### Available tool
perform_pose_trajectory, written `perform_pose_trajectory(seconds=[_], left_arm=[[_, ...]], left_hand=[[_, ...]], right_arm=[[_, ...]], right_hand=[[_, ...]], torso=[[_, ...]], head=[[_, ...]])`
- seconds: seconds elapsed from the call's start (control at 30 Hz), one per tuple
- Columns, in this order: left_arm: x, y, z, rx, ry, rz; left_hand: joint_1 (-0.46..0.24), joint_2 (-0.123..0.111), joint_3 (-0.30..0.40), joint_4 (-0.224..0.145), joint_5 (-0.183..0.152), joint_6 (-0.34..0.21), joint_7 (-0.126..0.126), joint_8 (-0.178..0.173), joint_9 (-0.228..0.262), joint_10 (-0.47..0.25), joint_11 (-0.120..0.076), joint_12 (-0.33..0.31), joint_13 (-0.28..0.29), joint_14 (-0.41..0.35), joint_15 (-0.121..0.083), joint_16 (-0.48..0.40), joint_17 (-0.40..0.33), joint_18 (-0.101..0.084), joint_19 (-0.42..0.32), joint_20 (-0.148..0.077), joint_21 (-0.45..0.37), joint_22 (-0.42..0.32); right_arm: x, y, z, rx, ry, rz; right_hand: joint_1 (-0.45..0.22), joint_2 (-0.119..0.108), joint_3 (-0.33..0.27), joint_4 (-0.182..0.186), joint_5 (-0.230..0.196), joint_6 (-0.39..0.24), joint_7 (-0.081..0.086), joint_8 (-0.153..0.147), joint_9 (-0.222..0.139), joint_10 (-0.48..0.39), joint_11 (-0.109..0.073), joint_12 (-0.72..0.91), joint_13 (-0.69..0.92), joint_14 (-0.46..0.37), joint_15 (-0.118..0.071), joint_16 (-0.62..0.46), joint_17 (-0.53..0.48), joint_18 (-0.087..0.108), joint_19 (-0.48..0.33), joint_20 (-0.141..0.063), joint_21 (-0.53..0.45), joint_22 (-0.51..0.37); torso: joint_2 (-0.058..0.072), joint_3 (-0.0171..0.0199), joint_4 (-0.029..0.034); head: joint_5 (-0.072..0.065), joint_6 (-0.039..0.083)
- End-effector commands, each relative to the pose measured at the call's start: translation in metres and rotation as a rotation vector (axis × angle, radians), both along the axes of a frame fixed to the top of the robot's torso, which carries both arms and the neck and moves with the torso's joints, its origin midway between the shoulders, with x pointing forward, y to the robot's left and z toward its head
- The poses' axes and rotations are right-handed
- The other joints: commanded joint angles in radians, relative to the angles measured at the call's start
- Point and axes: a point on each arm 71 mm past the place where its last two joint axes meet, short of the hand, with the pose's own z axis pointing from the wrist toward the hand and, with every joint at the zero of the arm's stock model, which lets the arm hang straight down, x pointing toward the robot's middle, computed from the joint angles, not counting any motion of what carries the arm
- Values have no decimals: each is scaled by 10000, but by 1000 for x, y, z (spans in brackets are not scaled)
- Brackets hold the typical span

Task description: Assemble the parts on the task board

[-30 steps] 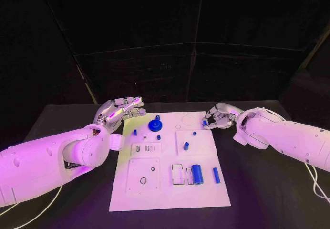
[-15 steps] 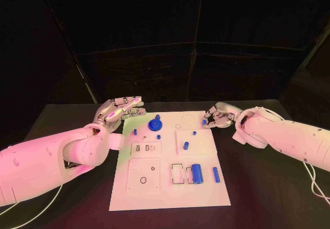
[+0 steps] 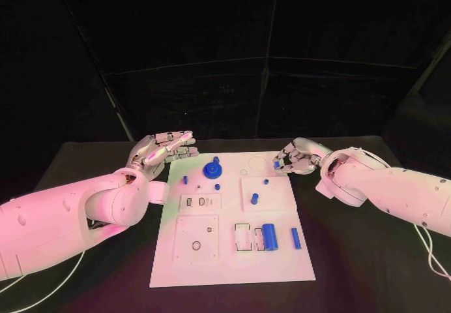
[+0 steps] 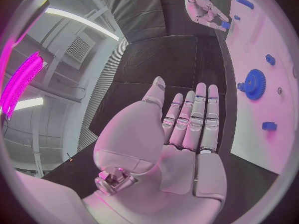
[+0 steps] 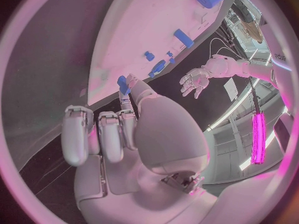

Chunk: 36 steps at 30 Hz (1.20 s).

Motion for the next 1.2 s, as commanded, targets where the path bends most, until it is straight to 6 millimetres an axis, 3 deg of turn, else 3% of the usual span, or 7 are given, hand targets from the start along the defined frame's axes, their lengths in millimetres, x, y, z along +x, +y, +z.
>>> perform_pose_trajectory(seconds=[0.03, 0.2, 0.4, 0.63, 0.8, 0.87, 1.2], left_arm=[[0, 1, 2, -39, -81, -68], [0, 2, 2, -38, -85, -60], [0, 0, 2, -79, -60, -91], [0, -3, 2, -136, -35, -167], [0, -3, 2, -145, -51, -164], [0, -4, 2, -152, -55, -175], [0, -7, 2, -208, -38, -246]], left_hand=[[-11, 93, 5, -65, -30, 45, 338, -46, 4, 23, 18, -59, 1, 12, 33, -66, -17, 132, 36, 30, -34, -18], [-11, 93, 5, -65, -30, 46, 338, -46, 4, 23, 18, -59, 1, 12, 33, -66, -17, 132, 36, 30, -34, -18], [-12, 95, 5, -67, -30, 47, 338, -46, 4, 25, 18, -59, 1, 13, 33, -66, -17, 132, 37, 30, -34, -18], [-14, 98, 6, -68, -31, 52, 336, -45, 5, 30, 16, -57, 2, 16, 32, -65, -17, 132, 38, 29, -34, -19], [-16, 103, 7, -71, -31, 60, 336, -42, 6, 41, 14, -53, 4, 19, 30, -65, -17, 133, 41, 29, -34, -20], [-16, 103, 7, -71, -31, 60, 336, -42, 6, 41, 14, -53, 4, 19, 30, -65, -17, 133, 41, 29, -34, -20], [-17, 113, 10, -78, -31, 74, 332, -38, 8, 57, 10, -46, 5, 23, 29, -65, -19, 133, 44, 28, -34, -23]], right_arm=[[-7, 7, 10, -15, -784, -800], [-22, 28, 18, -82, -1072, -844], [-35, 72, 21, -97, -892, -357], [-41, 125, 18, -150, -487, 504], [-48, 150, 7, -295, -223, 927], [-51, 157, 2, -382, -92, 1025], [-64, 183, -17, -693, 224, 1458]], right_hand=[[-144, 87, 128, 67, -2, 109, -58, 22, 14, -80, -71, -85, 1136, 959, -71, 59, 2349, -148, -3, -62, 23, 345], [-190, 103, 186, 76, 26, 109, -65, 17, 7, -130, -77, -146, 1073, 969, -77, 76, 2396, -150, 2, -70, 25, 356], [-224, 96, 201, 86, 32, 115, -67, 18, 5, -131, -80, -152, 1070, 972, -79, 80, 2409, -153, 8, -73, 29, 367], [-293, 107, 246, 113, 24, 105, -67, 9, -3, -155, -81, -187, 1037, 964, -84, 67, 2374, -148, -3, -79, 17, 343], [-293, 107, 246, 113, 24, 105, -67, 9, -3, -155, -81, -187, 1037, 964, -84, 67, 2374, -148, -3, -79, 17, 343], [-323, 119, 273, 126, 34, 96, -67, 2, -7, -147, -81, -182, 1046, 962, -84, 65, 2369, -151, 2, -81, 21, 355], [-370, 101, 291, 137, 28, 86, -65, -4, -12, -147, -81, -185, 1047, 957, -85, 55, 2345, -151, 2, -83, 19, 353]], torso=[[-27, -36, -23], [-56, -79, -22], [-69, -115, 7], [-79, -211, 88], [-89, -185, 26], [-92, -200, 29], [-75, -155, 44]], head=[[-15, 17], [1, 24], [56, 6], [172, -94], [364, -183], [388, -210], [510, -291]])
